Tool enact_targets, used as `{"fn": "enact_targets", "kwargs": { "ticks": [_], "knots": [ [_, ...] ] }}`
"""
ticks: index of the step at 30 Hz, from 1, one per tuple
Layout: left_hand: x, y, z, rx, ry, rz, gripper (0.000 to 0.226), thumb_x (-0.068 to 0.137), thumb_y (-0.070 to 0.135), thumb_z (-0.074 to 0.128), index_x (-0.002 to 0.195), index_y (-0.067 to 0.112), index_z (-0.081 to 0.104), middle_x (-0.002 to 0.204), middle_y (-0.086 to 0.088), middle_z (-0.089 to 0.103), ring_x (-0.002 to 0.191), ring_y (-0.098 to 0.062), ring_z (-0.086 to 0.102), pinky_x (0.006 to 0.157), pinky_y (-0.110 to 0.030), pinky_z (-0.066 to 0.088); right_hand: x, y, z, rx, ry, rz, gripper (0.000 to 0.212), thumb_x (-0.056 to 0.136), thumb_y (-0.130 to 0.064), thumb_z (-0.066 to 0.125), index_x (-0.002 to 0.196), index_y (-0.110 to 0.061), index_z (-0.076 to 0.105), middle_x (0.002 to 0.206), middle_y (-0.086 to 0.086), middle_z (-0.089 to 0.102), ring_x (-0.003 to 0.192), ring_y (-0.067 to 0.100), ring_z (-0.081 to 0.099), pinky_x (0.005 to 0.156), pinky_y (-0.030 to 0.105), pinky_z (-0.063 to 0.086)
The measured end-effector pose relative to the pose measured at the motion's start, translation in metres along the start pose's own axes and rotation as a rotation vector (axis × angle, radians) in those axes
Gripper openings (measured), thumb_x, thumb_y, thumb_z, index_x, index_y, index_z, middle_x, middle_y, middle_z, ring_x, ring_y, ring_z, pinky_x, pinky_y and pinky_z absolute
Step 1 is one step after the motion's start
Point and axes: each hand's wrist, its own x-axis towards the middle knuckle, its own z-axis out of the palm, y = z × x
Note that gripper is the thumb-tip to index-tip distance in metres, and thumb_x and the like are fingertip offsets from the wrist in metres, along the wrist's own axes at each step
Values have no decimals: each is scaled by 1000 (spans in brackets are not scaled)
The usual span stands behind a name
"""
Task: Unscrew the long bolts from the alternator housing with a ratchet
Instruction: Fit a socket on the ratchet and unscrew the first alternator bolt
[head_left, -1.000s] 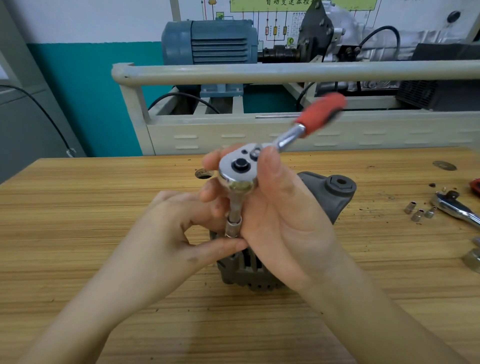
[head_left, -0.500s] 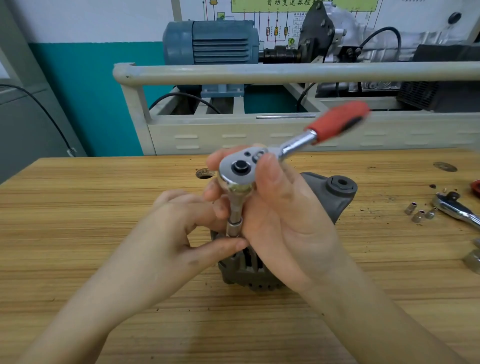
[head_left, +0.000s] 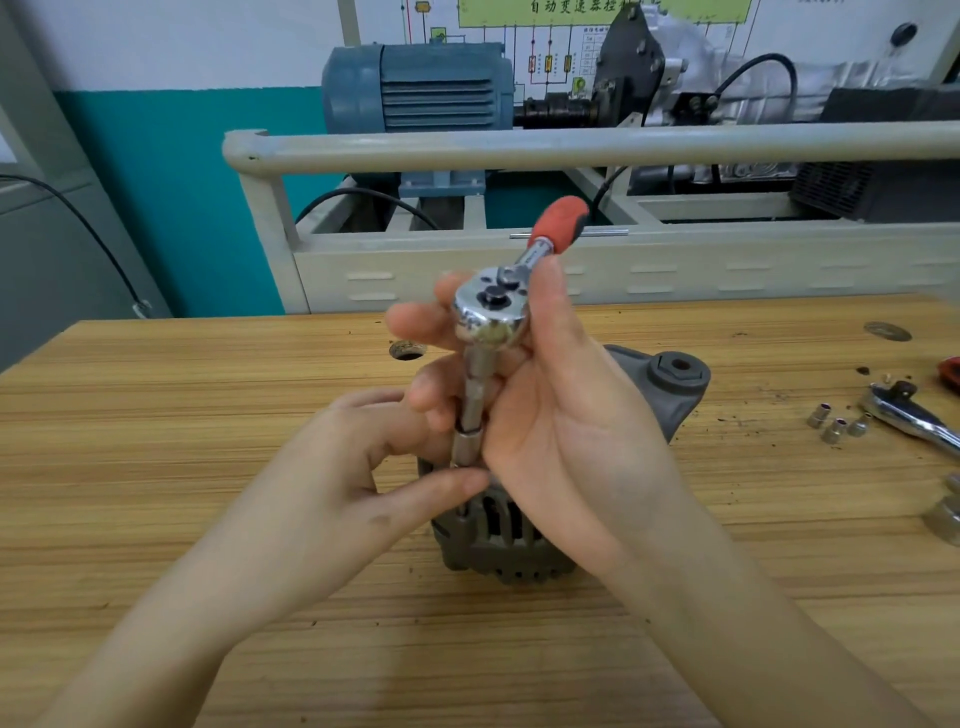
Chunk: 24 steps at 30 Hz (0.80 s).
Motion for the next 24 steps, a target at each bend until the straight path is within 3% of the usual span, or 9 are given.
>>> {"fn": "enact_targets", "kwargs": {
  "ticks": [3, 7, 9, 12, 15, 18, 21, 24],
  "knots": [
    [-1, 2, 3, 36, 34, 5, 44, 60, 58, 52, 70, 20, 71, 99, 26, 62, 96, 18, 49, 91, 2, 25, -2, 1, 1, -6, 1, -32, 32, 74, -38, 61, 88, -9, 63, 78, 2, 66, 64, 8, 61, 60, 19, 50],
    [0, 6, 5, 47, 84, 18, 34, 56, 58, 54, 65, 27, 68, 100, 32, 58, 89, 18, 52, 92, -13, 31, -5, 1, 2, 36, 26, -81, 34, 61, -26, 70, 87, -7, 57, 76, 2, 61, 63, 9, 61, 58, 20, 50],
    [0, 6, 5, 26, 101, 5, 34, 55, 58, 54, 65, 28, 68, 100, 36, 56, 88, 20, 52, 92, -9, 30, -5, 0, 2, 29, 30, -84, 33, 62, -27, 69, 87, -8, 58, 77, 2, 62, 63, 10, 60, 58, 20, 50],
    [0, 5, 3, 1, 44, 8, 34, 60, 57, 55, 80, 34, 68, 98, 29, 62, 91, 13, 56, 86, -5, 36, -3, 2, 2, -26, 24, -49, 25, 72, -36, 63, 83, -14, 66, 81, 0, 67, 63, 9, 61, 62, 21, 51],
    [1, 3, -1, -67, -44, 3, 35, 65, 54, 56, 95, 38, 66, 95, 20, 67, 93, 4, 60, 82, -13, 45, -1, 2, 1, -6, 12, -12, 30, 76, -41, 51, 88, -18, 65, 87, -2, 70, 65, 9, 63, 66, 22, 52],
    [1, 1, -2, -88, -35, -41, 41, 62, 56, 57, 83, 25, 72, 91, 10, 70, 90, -3, 62, 80, -24, 47, 0, 0, 0, 42, 8, -6, 31, 77, -38, 51, 95, -16, 63, 93, -1, 69, 68, 9, 63, 64, 21, 51],
    [1, 4, 1, -70, 14, -19, 33, 60, 57, 57, 83, 36, 69, 88, 24, 69, 88, 8, 61, 90, -23, 41, 0, 1, 1, 53, 15, -42, 24, 75, -31, 60, 91, -13, 63, 93, 0, 68, 68, 9, 62, 62, 20, 51],
    [2, 6, 4, -40, 82, -10, 31, 57, 57, 57, 70, 32, 69, 84, 29, 67, 83, 11, 61, 92, -24, 38, -3, 1, 0, 77, 37, -77, 24, 63, -24, 69, 84, -14, 64, 84, 0, 68, 66, 10, 62, 58, 21, 51]
  ]
}}
